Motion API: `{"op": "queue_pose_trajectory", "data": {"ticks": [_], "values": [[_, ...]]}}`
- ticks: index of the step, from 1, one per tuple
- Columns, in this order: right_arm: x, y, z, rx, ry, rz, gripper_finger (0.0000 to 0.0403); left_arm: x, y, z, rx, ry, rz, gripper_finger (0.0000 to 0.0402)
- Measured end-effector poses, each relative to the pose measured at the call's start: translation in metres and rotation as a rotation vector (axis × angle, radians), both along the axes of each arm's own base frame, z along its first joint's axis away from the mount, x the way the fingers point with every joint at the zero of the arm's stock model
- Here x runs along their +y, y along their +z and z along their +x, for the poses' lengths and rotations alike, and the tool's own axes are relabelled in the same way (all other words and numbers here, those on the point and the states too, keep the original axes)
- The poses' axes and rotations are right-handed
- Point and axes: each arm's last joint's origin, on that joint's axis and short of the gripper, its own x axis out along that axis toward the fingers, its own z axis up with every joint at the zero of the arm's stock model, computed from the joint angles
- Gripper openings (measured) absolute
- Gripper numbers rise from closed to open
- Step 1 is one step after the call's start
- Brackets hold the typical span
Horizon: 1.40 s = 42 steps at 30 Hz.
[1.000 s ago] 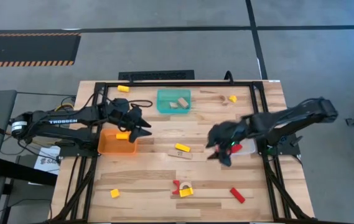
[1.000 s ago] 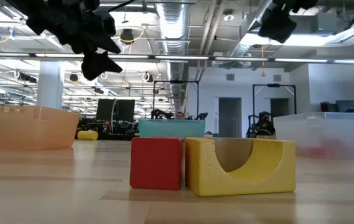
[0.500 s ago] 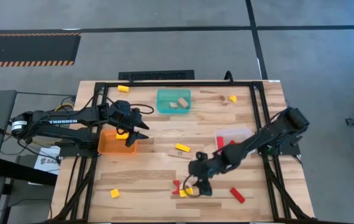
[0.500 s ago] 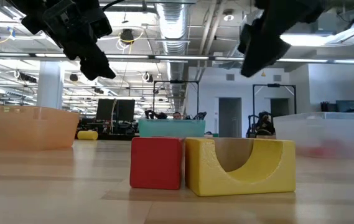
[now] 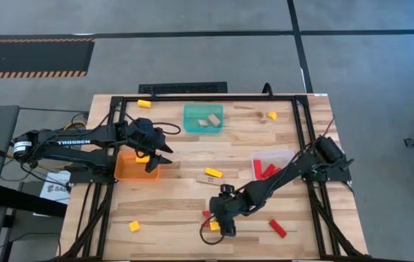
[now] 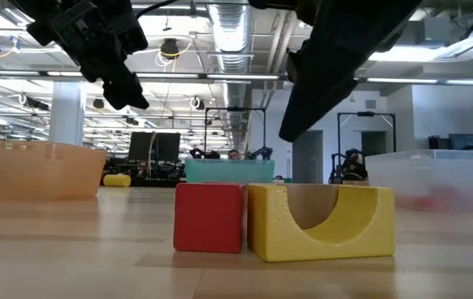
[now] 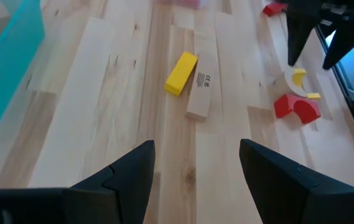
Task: Sort & place blocks by color
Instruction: Put the brown block into the green bin
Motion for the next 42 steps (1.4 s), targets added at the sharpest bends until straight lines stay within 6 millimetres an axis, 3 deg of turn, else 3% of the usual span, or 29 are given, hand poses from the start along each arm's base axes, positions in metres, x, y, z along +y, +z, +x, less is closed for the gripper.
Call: {"op": "queue_pose_trajectory", "data": {"ticks": [10, 20, 24, 32, 36, 42], "values": [[-0.007, -0.031, 0.009, 0.063, -0.030, -0.070, 0.0285, 0.000, -0.001, -0.001, 0.018, 0.005, 0.000, 0.0222], [-0.011, -0.054, 0.019, 0.103, -0.021, -0.029, 0.0278, 0.000, -0.002, -0.001, 0.024, 0.007, -0.001, 0.0222], [-0.016, -0.056, 0.019, 0.100, -0.044, -0.048, 0.0224, 0.000, -0.002, -0.001, 0.024, 0.010, -0.004, 0.0222], [-0.024, -0.053, 0.020, 0.104, -0.044, -0.065, 0.0025, 0.000, -0.002, -0.001, 0.025, 0.026, 0.004, 0.0222], [-0.035, -0.041, 0.012, 0.166, -0.033, -0.109, 0.0012, 0.001, -0.001, -0.001, 0.025, 0.040, -0.011, 0.0222], [-0.066, 0.000, -0.001, 0.194, -0.041, -0.143, 0.0007, 0.001, -0.001, -0.001, 0.028, 0.052, -0.019, 0.0222]]}}
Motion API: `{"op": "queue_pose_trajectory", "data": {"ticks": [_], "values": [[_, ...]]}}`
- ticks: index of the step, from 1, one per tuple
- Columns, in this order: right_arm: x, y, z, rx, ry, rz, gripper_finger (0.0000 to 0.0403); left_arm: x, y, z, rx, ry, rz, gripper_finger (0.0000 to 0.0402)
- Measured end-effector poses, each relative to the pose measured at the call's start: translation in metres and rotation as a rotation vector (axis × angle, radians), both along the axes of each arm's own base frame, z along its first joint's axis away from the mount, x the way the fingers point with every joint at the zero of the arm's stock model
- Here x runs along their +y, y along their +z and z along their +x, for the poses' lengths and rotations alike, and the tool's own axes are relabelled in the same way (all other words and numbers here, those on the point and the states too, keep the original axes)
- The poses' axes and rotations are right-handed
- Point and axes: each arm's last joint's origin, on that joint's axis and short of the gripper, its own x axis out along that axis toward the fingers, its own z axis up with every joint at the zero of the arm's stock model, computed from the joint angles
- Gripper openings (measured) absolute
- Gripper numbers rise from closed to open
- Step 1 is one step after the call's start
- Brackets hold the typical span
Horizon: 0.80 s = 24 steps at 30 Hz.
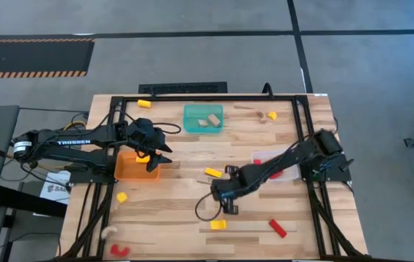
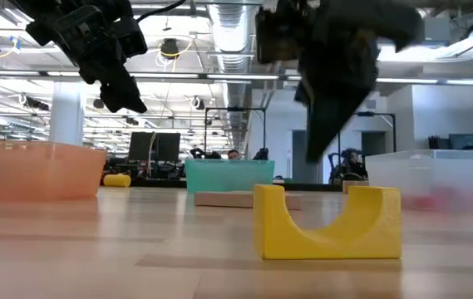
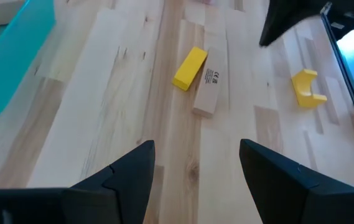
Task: Sort & place blocks by color
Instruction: Put the brown block into the green bin
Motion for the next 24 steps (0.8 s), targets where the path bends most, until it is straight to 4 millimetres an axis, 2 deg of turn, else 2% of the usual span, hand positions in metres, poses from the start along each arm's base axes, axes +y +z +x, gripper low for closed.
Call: {"op": "queue_pose_trajectory", "data": {"ticks": [7, 15, 19, 24], "values": [[-0.047, 0.057, -0.009, -0.144, -0.088, -0.002, 0.0004, -0.004, -0.001, 0.000, 0.029, 0.048, -0.061, 0.0222], [-0.083, 0.106, -0.031, -0.281, -0.048, -0.042, 0.0003, -0.016, -0.002, 0.001, 0.049, 0.020, -0.043, 0.0222], [-0.095, 0.125, -0.043, -0.337, -0.071, -0.049, 0.0005, -0.019, 0.000, 0.001, 0.052, 0.012, -0.055, 0.0222], [-0.098, 0.143, -0.058, -0.386, 0.000, -0.093, 0.0006, -0.030, 0.021, 0.006, 0.018, -0.036, -0.069, 0.0222]]}}
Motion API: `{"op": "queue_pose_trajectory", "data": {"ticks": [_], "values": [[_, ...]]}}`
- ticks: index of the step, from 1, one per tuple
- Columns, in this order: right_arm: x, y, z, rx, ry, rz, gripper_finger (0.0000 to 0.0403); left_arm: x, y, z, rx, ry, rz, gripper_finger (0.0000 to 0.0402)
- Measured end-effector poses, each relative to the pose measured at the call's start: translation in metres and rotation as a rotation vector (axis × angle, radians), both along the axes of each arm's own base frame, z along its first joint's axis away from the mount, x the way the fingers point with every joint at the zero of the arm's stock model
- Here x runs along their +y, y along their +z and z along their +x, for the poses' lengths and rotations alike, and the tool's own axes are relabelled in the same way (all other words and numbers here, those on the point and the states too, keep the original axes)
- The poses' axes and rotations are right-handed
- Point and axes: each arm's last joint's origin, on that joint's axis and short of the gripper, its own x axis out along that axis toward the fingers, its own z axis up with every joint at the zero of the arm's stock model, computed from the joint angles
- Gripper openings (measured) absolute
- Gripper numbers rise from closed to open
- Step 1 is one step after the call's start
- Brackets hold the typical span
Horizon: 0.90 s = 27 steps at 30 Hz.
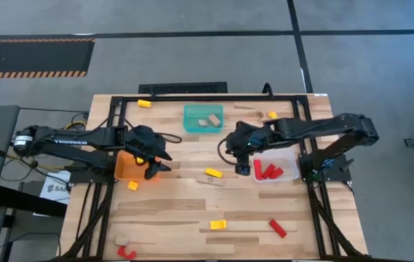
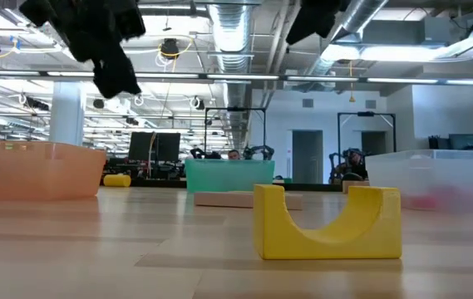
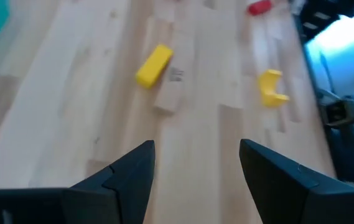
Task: Sort & place blocks by color
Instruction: Put the brown block into the green bin
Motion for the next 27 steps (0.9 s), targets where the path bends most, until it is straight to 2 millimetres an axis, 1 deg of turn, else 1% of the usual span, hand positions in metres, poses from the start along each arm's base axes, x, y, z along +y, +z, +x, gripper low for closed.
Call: {"op": "queue_pose_trajectory", "data": {"ticks": [3, 9, 12, 15, 19, 22, 24, 27], "values": [[-0.005, 0.009, -0.009, -0.016, 0.044, -0.049, 0.0005, -0.014, 0.015, 0.003, -0.023, -0.047, -0.018, 0.0222], [-0.023, 0.019, -0.026, -0.001, 0.099, -0.115, 0.0006, -0.051, 0.036, -0.001, 0.014, -0.045, -0.072, 0.0222], [-0.033, 0.022, -0.033, 0.015, 0.127, -0.130, 0.0006, -0.077, 0.043, -0.006, 0.073, -0.065, -0.091, 0.0222], [-0.041, 0.021, -0.037, 0.044, 0.159, -0.128, 0.0005, -0.109, 0.046, -0.013, 0.180, -0.097, -0.113, 0.0222], [-0.048, 0.018, -0.040, 0.076, 0.198, -0.114, 0.0006, -0.150, 0.032, -0.025, 0.415, -0.121, -0.162, 0.0222], [-0.050, 0.012, -0.040, 0.077, 0.240, -0.104, 0.0006, -0.177, 0.017, -0.033, 0.576, -0.154, -0.214, 0.0222], [-0.049, 0.007, -0.040, 0.094, 0.267, -0.099, 0.0005, -0.192, 0.007, -0.036, 0.660, -0.178, -0.235, 0.0222], [-0.051, 0.004, -0.040, 0.101, 0.272, -0.103, 0.0006, -0.210, -0.008, -0.038, 0.762, -0.236, -0.243, 0.0222]]}}
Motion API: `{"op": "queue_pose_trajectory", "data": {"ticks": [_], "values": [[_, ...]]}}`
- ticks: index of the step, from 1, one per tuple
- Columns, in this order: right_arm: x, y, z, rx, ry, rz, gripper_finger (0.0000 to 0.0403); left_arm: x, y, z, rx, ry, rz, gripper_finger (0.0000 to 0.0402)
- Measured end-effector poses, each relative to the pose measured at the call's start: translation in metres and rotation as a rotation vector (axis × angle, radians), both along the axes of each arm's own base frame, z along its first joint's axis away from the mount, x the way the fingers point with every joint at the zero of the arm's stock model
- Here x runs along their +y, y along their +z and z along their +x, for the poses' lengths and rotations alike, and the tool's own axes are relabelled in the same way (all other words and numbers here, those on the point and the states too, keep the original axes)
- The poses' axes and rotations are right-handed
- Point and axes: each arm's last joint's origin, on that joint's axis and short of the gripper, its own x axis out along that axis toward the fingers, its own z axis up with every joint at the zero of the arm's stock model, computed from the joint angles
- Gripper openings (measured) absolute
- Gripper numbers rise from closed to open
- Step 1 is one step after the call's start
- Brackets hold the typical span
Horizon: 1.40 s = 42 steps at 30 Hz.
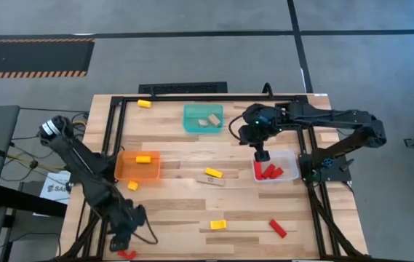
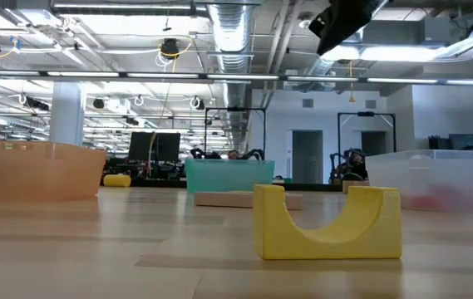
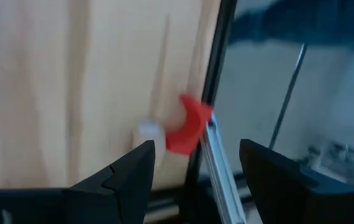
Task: Sort & place blocks by color
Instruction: Put the brown block into the green bin
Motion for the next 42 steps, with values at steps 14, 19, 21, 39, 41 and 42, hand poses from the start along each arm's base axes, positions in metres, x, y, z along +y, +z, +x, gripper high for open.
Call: {"op": "queue_pose_trajectory", "data": {"ticks": [14, 19, 21, 39, 41, 42], "values": [[0.001, -0.016, -0.002, 0.049, 0.012, 0.058, 0.0006, -0.040, -0.059, -0.019, 0.147, -0.226, 0.181, 0.0222], [0.001, -0.016, -0.001, 0.049, 0.009, 0.061, 0.0005, -0.048, -0.067, -0.028, 0.137, -0.260, 0.224, 0.0222], [0.001, -0.016, -0.001, 0.045, 0.003, 0.064, 0.0006, -0.049, -0.068, -0.031, 0.121, -0.256, 0.241, 0.0222], [0.001, -0.014, 0.002, 0.013, -0.025, 0.086, 0.0005, -0.060, -0.092, -0.043, 0.089, -0.309, 0.363, 0.0222], [0.001, -0.014, 0.002, 0.013, -0.026, 0.086, 0.0005, -0.060, -0.096, -0.042, 0.098, -0.310, 0.376, 0.0222], [0.001, -0.014, 0.002, 0.013, -0.025, 0.086, 0.0005, -0.061, -0.098, -0.042, 0.104, -0.310, 0.379, 0.0222]]}}
